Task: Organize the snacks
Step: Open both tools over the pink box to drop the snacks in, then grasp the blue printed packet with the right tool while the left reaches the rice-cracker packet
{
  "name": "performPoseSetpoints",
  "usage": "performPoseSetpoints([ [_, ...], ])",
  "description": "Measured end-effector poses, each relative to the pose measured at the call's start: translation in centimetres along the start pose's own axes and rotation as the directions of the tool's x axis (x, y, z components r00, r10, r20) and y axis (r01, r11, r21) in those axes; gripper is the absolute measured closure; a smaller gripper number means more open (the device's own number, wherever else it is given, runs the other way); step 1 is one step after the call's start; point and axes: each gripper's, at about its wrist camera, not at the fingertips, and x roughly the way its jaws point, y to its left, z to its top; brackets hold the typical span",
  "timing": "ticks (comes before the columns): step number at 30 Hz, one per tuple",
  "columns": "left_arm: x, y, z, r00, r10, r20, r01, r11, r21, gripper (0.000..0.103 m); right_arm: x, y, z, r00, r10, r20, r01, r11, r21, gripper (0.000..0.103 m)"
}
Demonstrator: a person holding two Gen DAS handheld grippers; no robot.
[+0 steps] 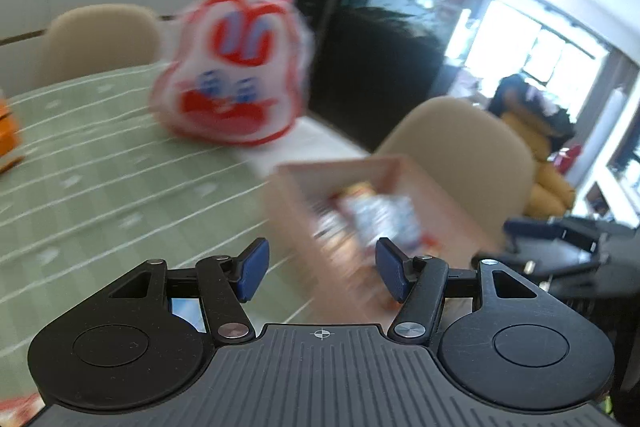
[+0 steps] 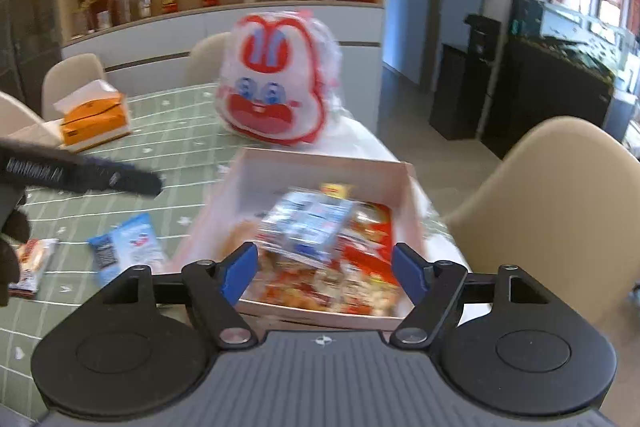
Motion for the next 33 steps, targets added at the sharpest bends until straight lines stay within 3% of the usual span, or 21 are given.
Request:
performPoseSetpoints([
  [4, -4.6, 3.9, -3.0, 0.998, 0.062, -0.001, -0.062, 0.996, -0.068, 0.04, 0.9, 4.5, 0.5, 0.997, 0.077, -0.012, -0.077, 0.995, -0.057, 0.027],
  [7, -7.4, 6.9, -5.2, 0.994, 0.108, 0.023, -0.105, 0.987, -0.124, 0.04, 2.3, 8.2, 0.8, 0.983, 0.176, -0.056, -0.18, 0.981, -0.071, 0.026],
  [13, -10.6, 13.2, -8.5, 0.97, 0.234, 0.056, -0.211, 0.938, -0.275, 0.04, 6.6, 15.8, 0.9, 0.952, 0.268, -0.15, -0.285, 0.952, -0.11, 0.026],
  [17, -11.5, 16.6, -9.6, 0.975, 0.218, 0.044, -0.186, 0.908, -0.375, 0.04, 10.4, 19.1, 1.6, 0.945, 0.256, -0.204, -0.278, 0.957, -0.088, 0.026],
  [20, -11.5, 17.6, -9.2, 0.973, 0.229, -0.01, -0.216, 0.904, -0.369, 0.04, 12.4, 19.6, 2.1, 0.937, 0.272, -0.221, -0.289, 0.956, -0.047, 0.026],
  [23, -11.3, 18.3, -9.4, 0.976, 0.213, -0.043, -0.213, 0.9, -0.379, 0.04, 14.0, 19.5, 2.1, 0.951, 0.226, -0.21, -0.24, 0.97, -0.045, 0.026],
  [25, -11.0, 18.8, -9.8, 0.98, 0.187, -0.064, -0.197, 0.894, -0.403, 0.04, 15.1, 19.2, 1.8, 0.949, 0.202, -0.241, -0.212, 0.977, -0.018, 0.026],
  [29, -10.7, 18.6, -10.1, 0.982, 0.174, -0.072, -0.188, 0.892, -0.411, 0.04, 14.3, 19.2, 0.9, 0.943, 0.225, -0.243, -0.235, 0.972, -0.013, 0.025],
  [33, -10.4, 18.0, -10.2, 0.988, 0.142, -0.066, -0.157, 0.906, -0.393, 0.04, 12.2, 18.6, -0.7, 0.914, 0.297, -0.275, -0.303, 0.953, 0.021, 0.025],
])
